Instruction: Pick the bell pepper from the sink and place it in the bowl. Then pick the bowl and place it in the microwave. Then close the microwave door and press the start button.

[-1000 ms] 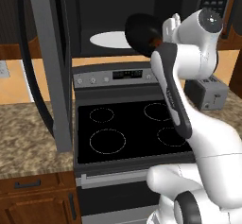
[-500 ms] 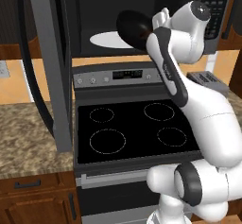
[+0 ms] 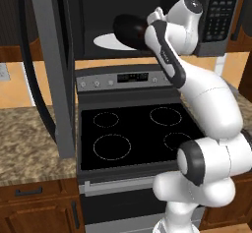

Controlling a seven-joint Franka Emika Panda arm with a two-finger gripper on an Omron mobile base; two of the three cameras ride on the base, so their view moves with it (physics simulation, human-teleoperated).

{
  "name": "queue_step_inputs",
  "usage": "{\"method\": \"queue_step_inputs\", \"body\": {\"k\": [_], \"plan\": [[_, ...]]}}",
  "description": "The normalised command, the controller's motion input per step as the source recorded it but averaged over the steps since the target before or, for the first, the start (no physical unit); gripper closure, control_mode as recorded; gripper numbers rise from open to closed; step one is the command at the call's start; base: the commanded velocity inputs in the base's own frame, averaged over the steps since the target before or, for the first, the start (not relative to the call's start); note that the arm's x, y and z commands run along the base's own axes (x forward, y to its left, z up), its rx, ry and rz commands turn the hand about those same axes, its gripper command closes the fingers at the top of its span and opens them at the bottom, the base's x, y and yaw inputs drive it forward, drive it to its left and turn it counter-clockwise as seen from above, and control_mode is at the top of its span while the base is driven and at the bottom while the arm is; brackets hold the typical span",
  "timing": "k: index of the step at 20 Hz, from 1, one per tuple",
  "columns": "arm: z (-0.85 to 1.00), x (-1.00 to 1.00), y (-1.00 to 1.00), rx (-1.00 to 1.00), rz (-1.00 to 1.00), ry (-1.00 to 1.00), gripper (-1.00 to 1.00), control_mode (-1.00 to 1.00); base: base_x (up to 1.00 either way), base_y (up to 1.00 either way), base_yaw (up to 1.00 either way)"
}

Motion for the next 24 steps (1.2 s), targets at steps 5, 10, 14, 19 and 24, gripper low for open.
{"method": "queue_step_inputs", "body": {"k": [5,10,14,19,24], "plan": [[-0.02,0.48,0.04,-0.04,0.09,0.05,1.0,-1.0,0.0,0.0,0.0],[-0.09,0.41,0.07,-0.05,0.05,0.06,1.0,-1.0,0.0,0.0,0.0],[-0.09,0.08,0.05,-0.02,0.0,0.01,-1.0,-1.0,0.0,0.0,0.0],[-0.02,-0.12,0.0,0.0,0.0,-0.07,-1.0,-1.0,0.0,0.0,0.0],[0.0,-0.51,0.0,0.0,0.01,-0.17,-1.0,-1.0,0.0,0.0,0.0]]}}
